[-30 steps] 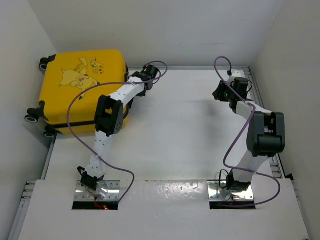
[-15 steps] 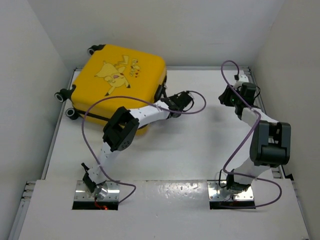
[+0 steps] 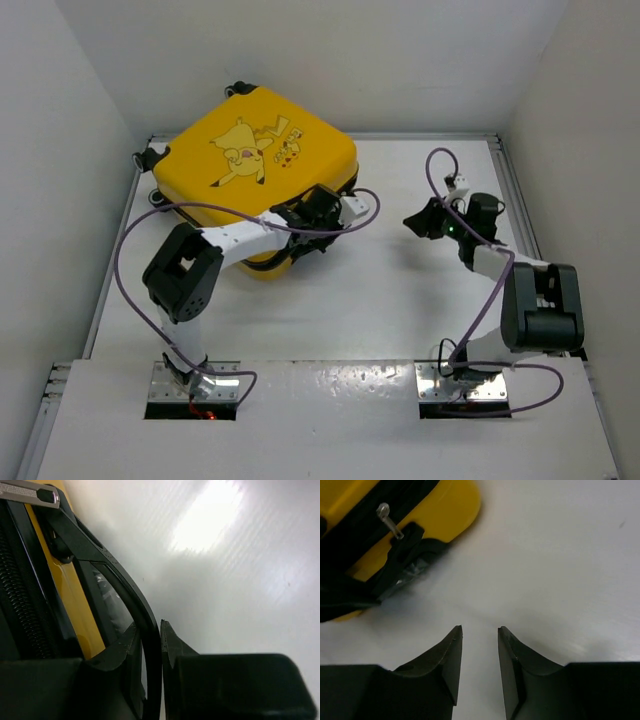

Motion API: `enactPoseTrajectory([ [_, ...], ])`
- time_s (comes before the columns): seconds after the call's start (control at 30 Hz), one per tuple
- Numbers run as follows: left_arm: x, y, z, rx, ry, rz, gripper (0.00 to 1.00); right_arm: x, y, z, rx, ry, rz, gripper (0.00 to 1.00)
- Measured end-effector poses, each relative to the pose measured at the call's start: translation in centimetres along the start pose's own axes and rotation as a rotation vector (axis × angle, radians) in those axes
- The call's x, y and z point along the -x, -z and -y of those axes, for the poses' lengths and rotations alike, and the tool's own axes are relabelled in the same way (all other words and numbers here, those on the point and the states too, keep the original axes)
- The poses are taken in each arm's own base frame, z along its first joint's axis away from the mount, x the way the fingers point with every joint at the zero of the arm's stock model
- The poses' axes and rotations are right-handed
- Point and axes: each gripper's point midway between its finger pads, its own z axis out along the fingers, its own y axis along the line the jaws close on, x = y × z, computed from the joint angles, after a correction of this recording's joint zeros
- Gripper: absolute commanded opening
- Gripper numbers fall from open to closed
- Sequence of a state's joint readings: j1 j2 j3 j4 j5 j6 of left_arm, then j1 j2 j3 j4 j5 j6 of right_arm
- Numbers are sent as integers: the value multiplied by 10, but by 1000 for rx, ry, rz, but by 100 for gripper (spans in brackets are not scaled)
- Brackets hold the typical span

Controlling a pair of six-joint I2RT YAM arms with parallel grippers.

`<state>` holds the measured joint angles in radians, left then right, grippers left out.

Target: Pack the luggage

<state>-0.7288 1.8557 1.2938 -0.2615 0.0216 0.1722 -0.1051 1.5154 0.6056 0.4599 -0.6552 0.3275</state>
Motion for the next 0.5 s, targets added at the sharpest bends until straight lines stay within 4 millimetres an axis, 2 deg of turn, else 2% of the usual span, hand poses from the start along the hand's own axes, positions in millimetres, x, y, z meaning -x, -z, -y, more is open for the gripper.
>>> enactPoseTrajectory([
  [0.17, -19, 15, -10, -80, 44, 6, 0, -35, 4, -34, 36, 0, -12, 33],
  [0.27, -31, 22, -20, -89, 35, 14, 0, -50, -2, -54, 45, -3, -3, 33],
  [0.4, -41, 29, -27, -105, -18, 40, 0, -49, -17, -77, 69, 14, 45, 33],
  [0.5, -44, 31, -28, -102, -50, 51, 0, -49, -28, -86, 77, 6, 59, 33],
])
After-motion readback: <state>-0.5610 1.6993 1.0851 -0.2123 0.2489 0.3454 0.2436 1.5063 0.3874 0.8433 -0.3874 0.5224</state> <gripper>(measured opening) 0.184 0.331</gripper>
